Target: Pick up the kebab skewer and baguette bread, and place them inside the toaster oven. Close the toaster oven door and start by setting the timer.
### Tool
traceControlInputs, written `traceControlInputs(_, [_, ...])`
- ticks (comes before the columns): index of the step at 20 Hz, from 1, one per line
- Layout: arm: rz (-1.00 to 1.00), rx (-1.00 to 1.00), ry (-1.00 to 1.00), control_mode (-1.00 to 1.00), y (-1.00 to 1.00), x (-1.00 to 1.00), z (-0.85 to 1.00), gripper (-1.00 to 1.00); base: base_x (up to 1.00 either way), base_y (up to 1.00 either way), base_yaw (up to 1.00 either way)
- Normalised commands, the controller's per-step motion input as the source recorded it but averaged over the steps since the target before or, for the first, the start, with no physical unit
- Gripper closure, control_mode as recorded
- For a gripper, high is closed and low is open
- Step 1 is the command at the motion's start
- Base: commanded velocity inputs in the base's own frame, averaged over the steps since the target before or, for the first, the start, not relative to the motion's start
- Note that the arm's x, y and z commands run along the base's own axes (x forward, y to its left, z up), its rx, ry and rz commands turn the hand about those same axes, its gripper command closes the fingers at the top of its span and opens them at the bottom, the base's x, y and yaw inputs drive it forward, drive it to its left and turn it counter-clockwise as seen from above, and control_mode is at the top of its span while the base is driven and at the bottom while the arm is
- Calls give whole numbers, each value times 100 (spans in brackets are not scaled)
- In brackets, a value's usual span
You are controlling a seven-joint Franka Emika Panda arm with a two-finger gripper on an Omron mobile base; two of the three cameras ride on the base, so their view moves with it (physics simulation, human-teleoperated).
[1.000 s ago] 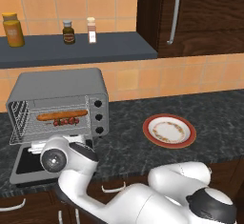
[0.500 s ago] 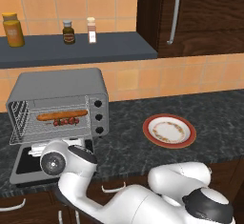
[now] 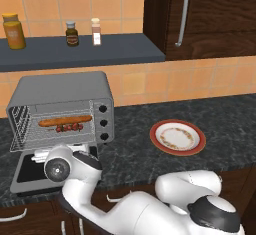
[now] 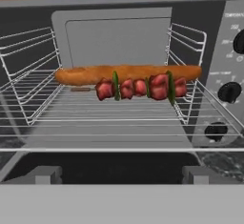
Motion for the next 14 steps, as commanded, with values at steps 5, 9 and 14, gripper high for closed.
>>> traceControlInputs(5, [0,0,0,-100,0,16,0,-100,0,0,0])
traceControlInputs(9, [0,0,0,-100,0,18,0,-100,0,0,0])
traceControlInputs(14, [0,0,0,-100,0,1,-15,-100,0,0,0])
